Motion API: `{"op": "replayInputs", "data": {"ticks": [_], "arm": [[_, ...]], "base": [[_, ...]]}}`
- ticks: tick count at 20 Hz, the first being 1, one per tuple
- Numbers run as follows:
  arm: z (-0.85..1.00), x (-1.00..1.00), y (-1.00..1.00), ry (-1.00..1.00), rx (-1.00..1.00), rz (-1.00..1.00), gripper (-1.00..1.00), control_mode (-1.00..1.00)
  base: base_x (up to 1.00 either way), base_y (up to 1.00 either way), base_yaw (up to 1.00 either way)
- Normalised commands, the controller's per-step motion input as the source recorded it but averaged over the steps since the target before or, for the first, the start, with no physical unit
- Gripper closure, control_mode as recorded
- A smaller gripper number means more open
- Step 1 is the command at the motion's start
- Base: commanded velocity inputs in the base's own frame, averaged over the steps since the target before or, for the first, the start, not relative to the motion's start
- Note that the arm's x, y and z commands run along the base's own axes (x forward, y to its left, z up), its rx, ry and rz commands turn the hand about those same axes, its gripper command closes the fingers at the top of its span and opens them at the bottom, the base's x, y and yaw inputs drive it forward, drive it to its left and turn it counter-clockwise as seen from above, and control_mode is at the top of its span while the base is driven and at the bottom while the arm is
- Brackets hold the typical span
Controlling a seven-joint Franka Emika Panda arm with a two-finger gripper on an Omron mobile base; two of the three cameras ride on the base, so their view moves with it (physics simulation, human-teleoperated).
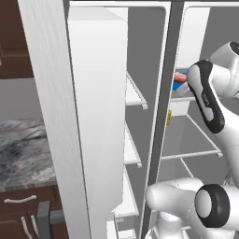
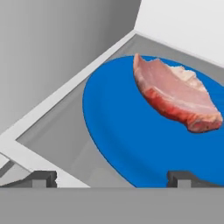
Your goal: Retrieve the steak from the fridge and place it on the saucepan with marinade on the stove.
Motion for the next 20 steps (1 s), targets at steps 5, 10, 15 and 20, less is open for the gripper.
{"op": "replayInputs", "data": {"ticks": [5,10,15,20], "arm": [[0.0,0.19,-0.1,-0.02,0.0,0.0,-1.0,-1.0],[0.0,0.21,-0.1,-0.05,0.0,0.01,-1.0,-1.0],[0.0,0.25,-0.05,-0.01,0.0,0.0,-1.0,-1.0],[0.0,0.29,0.0,0.0,0.0,0.0,-1.0,-1.0]], "base": [[0.0,0.0,0.0],[0.0,0.0,0.0],[0.0,0.0,0.0],[0.0,0.0,0.0]]}}
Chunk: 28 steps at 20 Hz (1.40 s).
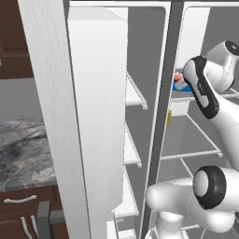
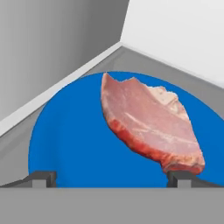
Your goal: Retrieve the steak from the fridge and place it on the saucepan with marinade on the stove.
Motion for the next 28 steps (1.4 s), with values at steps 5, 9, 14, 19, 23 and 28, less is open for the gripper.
{"op": "replayInputs", "data": {"ticks": [5,9,14,19,23,28], "arm": [[0.0,0.34,0.0,0.0,0.0,0.0,-1.0,-1.0],[0.0,0.25,-0.07,0.0,-0.01,0.0,-1.0,-1.0],[0.0,0.28,-0.08,0.0,-0.02,0.0,-1.0,-1.0],[0.0,0.2,-0.05,0.0,-0.02,0.0,-1.0,-1.0],[-0.01,0.16,-0.03,0.0,-0.02,0.0,-1.0,-1.0],[-0.02,0.1,-0.01,-0.04,-0.02,0.02,-1.0,-1.0]], "base": [[0.0,0.0,0.0],[0.0,0.0,0.0],[0.0,0.0,0.0],[0.0,0.0,0.0],[0.0,0.0,0.0],[0.0,0.0,0.0]]}}
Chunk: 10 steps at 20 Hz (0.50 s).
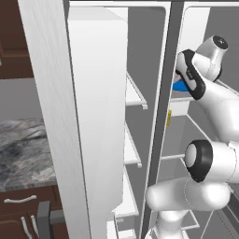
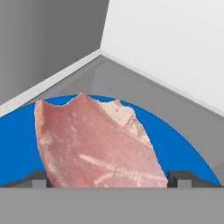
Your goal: Retrieve the steak from the fridge and place it on the saucepan with marinade on the stove.
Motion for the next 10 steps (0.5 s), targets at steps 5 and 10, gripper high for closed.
{"op": "replayInputs", "data": {"ticks": [5,10], "arm": [[-0.18,0.1,0.0,-0.06,-0.03,0.05,-1.0,-1.0],[-0.29,0.07,-0.01,-0.04,-0.02,0.08,1.0,-1.0]], "base": [[0.0,0.0,0.0],[0.0,0.0,0.0]]}}
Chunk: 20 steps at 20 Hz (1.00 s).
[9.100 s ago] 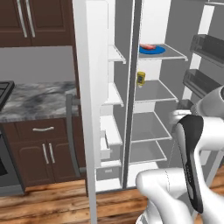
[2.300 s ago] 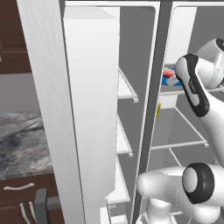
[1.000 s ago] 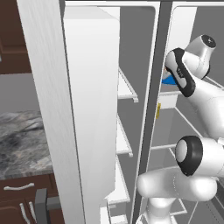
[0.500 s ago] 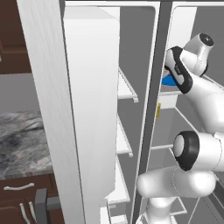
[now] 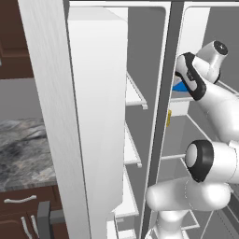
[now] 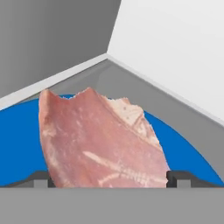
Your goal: Retrieve the steak from the fridge and place it on the saucepan with marinade on the stove.
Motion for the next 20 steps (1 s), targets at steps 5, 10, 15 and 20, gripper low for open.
{"op": "replayInputs", "data": {"ticks": [5,10,15,20], "arm": [[-0.15,0.18,0.0,-0.01,0.0,0.05,1.0,-1.0],[0.01,-0.02,0.0,0.0,0.0,0.01,1.0,-1.0],[0.0,-0.43,0.0,0.01,-0.04,0.0,1.0,-1.0],[0.03,-0.66,0.04,-0.03,-0.06,0.04,1.0,-1.0]], "base": [[0.0,0.0,0.0],[0.0,0.0,0.0],[0.0,0.0,0.0],[0.0,0.0,0.0]]}}
